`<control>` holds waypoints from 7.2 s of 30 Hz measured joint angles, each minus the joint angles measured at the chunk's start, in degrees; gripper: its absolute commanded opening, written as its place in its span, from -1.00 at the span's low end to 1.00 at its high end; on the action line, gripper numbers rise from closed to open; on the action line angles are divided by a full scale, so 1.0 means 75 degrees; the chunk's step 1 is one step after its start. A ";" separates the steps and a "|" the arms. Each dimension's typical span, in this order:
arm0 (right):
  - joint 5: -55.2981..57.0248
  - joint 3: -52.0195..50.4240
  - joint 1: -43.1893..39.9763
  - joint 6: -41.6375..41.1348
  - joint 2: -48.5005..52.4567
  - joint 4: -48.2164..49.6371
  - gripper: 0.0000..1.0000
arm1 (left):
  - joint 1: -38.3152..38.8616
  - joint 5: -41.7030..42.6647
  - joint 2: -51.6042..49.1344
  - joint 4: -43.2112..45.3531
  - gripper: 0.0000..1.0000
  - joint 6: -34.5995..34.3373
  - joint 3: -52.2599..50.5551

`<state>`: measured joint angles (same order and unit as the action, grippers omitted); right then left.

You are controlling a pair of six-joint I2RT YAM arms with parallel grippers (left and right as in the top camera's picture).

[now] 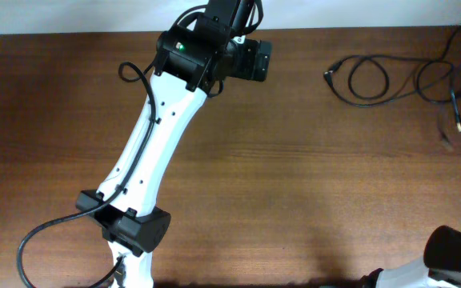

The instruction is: Untangle cables

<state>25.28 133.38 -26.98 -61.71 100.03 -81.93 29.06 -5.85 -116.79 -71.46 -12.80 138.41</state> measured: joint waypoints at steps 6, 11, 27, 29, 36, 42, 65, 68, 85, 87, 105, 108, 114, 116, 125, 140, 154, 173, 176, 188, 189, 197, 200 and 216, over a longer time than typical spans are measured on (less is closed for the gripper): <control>-0.0012 -0.0860 -0.0472 -0.2687 0.0195 -0.0796 -0.92 | 0.0000 0.0003 -0.0003 0.0131 0.98 0.0000 0.0000; 0.0032 -0.2090 -0.0271 -0.3229 0.0245 0.0347 -0.92 | 0.0000 0.0003 -0.0003 0.0163 0.98 0.0000 0.0000; -0.1938 -0.2261 0.0219 -0.1329 0.0152 0.2975 -0.92 | 0.0000 0.0003 -0.0003 0.0160 0.98 0.0000 0.0000; -0.2468 -0.2194 0.0224 -0.1306 0.0055 0.3206 -0.92 | 0.0000 0.0003 -0.0003 0.0166 0.98 0.0000 0.0000; -0.3815 -0.2049 0.0469 -0.1626 0.0026 0.3462 -0.92 | 0.0000 0.0003 -0.0003 0.0201 0.98 0.0000 0.0000; -0.2261 -0.1775 0.0478 -0.1743 -0.0326 0.2189 -0.92 | 0.0000 0.0003 -0.0003 0.0216 0.98 0.0000 0.0000; 0.0201 -0.2594 -0.1177 -0.1539 0.1335 0.1271 -0.92 | 0.0000 0.0006 -0.0003 0.0239 0.98 0.0000 0.0000; 0.0224 -0.2594 -0.1183 -0.1539 0.1862 0.1282 -0.92 | 0.0000 0.0003 -0.0003 0.0239 0.98 0.0000 0.0000; 0.0312 -0.2678 -0.1244 -0.1530 0.3657 0.2261 -0.92 | 0.0000 0.0003 -0.0003 0.0152 0.98 0.0000 0.0000; 0.0321 -0.2678 -0.1323 -0.1530 0.3832 0.2489 -0.92 | 0.0000 0.0003 -0.0003 0.0117 0.98 0.0000 0.0000; 0.0664 -0.2661 -0.1641 -0.0991 0.5400 0.3042 -0.92 | 0.0000 0.0003 -0.0003 0.0044 0.98 0.0000 -0.0023; 0.0699 -0.2658 -0.1623 -0.0968 0.5403 0.2967 -0.18 | 0.0000 0.0006 -0.0003 0.0050 0.99 0.0000 -0.0125; 0.0391 -0.2259 -0.1644 -0.0402 0.5406 0.2605 0.95 | 0.0000 0.0006 -0.0003 0.0105 0.98 0.0000 -0.0192; 0.0111 -0.1915 -0.1638 -0.0076 0.5406 0.2285 0.96 | 0.0000 0.0006 -0.0003 0.0108 0.98 0.0000 -0.0192; -0.1003 0.2183 -0.1492 0.0673 0.5167 -0.0396 0.82 | 0.0000 0.0003 -0.0003 0.0131 0.98 0.0000 -0.0198; -0.4657 0.6044 0.2314 0.7600 0.4669 -0.0976 0.77 | 0.0000 0.0006 -0.0003 0.0801 0.98 0.0000 -0.0207; -0.5592 0.6210 0.3010 0.8754 0.0731 0.1737 0.80 | 0.0000 0.0006 -0.0003 0.1090 0.98 0.0000 -0.0216; -0.3404 -1.0139 0.2372 0.8437 -0.7324 1.1505 0.88 | 0.0000 0.0006 -0.0003 0.0615 0.98 0.0000 -0.0230; -0.2206 -1.1258 0.2372 0.8279 -0.8102 1.2502 0.97 | 0.0000 0.0006 -0.0003 0.0420 0.98 0.0000 -0.0230; -0.1174 -1.2968 0.2363 0.6400 -0.8647 0.9492 0.97 | 0.0000 0.0006 -0.0003 0.0291 0.98 0.0000 -0.0230; -0.1169 -1.3184 0.2349 0.6248 -0.8661 0.9486 0.98 | 0.0000 0.0006 -0.0003 0.0280 0.98 0.0000 -0.0230; -0.1180 -1.5070 0.1515 0.5295 -0.8638 0.9369 0.98 | 0.0000 0.0006 -0.0003 0.0236 0.98 0.0000 -0.0230; -0.1300 -1.5428 0.0857 0.4637 -0.8632 0.9352 0.98 | 0.0000 0.0006 -0.0003 0.0230 0.98 0.0000 -0.0230; -0.0903 -1.5845 0.1711 0.4033 -0.8629 0.9020 0.97 | 0.0000 0.0006 -0.0003 0.0119 0.98 0.0000 -0.0230</control>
<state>18.50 14.55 -14.15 -31.46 35.31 -14.28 29.06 -5.80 -116.81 -70.57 -12.80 136.68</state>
